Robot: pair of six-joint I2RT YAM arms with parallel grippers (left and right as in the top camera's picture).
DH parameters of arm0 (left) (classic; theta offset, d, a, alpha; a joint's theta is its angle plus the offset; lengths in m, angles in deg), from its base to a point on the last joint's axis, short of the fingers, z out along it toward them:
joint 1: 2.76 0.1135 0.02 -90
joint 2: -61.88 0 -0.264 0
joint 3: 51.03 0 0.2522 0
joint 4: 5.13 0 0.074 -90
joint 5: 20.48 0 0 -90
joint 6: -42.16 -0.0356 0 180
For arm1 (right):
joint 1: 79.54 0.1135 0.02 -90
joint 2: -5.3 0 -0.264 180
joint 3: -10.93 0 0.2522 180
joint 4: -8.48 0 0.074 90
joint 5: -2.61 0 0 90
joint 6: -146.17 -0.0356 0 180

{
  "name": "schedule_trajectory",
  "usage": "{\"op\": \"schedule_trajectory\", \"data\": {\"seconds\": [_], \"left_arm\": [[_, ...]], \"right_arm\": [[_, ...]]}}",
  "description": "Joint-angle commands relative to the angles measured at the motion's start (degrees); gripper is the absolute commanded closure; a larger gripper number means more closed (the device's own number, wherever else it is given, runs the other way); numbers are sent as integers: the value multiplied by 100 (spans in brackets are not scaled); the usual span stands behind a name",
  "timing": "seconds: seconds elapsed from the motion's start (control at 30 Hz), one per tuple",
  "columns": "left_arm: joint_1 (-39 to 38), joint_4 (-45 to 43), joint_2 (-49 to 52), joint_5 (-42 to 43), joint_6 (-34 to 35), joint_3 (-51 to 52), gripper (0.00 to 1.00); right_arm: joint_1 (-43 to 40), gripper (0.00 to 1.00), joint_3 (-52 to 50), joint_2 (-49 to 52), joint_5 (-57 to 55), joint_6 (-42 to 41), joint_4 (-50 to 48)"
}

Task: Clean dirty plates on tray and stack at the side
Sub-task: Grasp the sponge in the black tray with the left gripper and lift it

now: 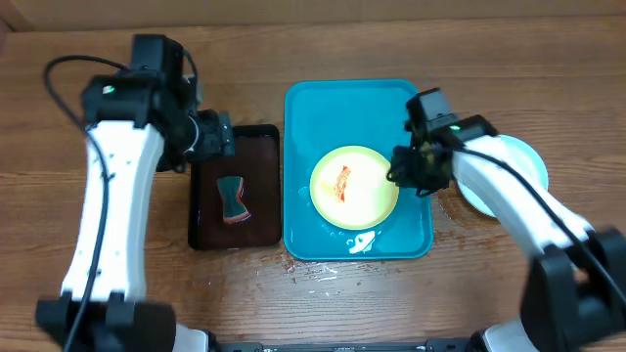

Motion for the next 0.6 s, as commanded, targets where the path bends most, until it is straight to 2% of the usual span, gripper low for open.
{"op": "schedule_trajectory", "data": {"seconds": [0.0,0.3,0.43,0.5,0.53,0.57], "left_arm": [[-39,-273,632,-52,92,577,27],[-133,-901,2057,2,269,977,54],[-181,-1003,2636,-306,577,977,69],[-199,-1058,2846,-264,577,977,84],[-203,-1067,2916,-264,584,977,96],[-203,-1078,2951,-264,603,977,95]], "right_arm": [[-22,75,7,-474,-98,166,153],[-20,73,-13,-527,-96,166,586],[-22,73,-15,-527,-98,164,638],[-22,73,-15,-527,-98,164,647],[-20,73,-15,-527,-98,164,649],[-20,73,-15,-527,-98,164,647]]}}
